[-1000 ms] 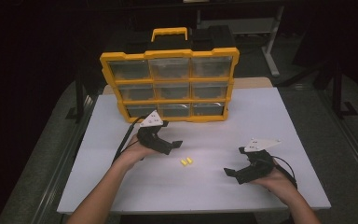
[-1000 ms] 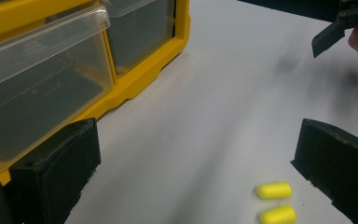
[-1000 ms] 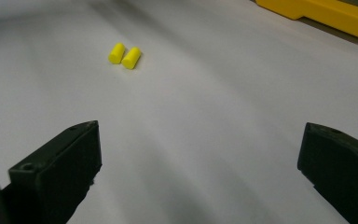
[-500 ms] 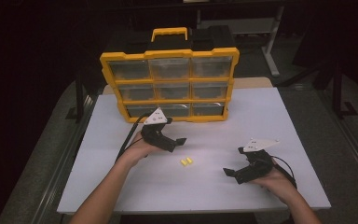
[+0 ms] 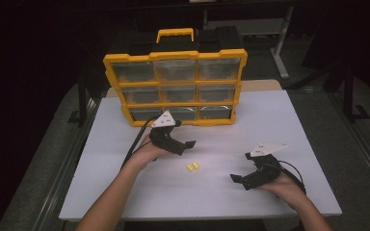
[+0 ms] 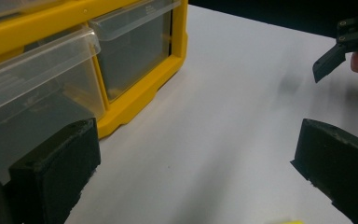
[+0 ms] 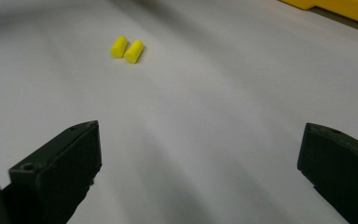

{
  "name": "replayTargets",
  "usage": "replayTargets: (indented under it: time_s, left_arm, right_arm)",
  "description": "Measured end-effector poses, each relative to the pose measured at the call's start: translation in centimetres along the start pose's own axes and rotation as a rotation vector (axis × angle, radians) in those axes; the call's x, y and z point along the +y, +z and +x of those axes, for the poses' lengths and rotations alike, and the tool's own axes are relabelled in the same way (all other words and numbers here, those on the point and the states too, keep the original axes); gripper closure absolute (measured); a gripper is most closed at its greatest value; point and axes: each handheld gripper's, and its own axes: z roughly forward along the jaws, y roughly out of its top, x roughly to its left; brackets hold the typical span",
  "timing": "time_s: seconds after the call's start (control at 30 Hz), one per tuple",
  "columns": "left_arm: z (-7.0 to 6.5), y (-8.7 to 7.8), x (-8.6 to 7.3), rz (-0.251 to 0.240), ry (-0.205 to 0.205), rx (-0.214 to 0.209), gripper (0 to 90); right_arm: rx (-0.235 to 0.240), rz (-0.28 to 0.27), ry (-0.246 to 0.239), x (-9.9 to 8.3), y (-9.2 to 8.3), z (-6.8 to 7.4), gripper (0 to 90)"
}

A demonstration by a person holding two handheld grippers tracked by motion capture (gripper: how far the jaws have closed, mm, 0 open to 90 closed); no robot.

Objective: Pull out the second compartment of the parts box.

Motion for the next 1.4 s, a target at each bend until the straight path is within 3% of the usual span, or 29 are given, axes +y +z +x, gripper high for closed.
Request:
replayTargets:
  time_s: [0.67,1.4]
  left_arm:
    - [-0.56,0.32,0.16,0.006,0.087,0.016,0.0]
    - [-0.64,0.09,0.18,0.004,0.155,0.050,0.0]
  right_arm:
    - [-0.004,-0.004,-0.011,-0.08,0.10,0.12,0.0]
    - [-0.005,0.001,-0.021,-0.20,0.19,0.13,0.0]
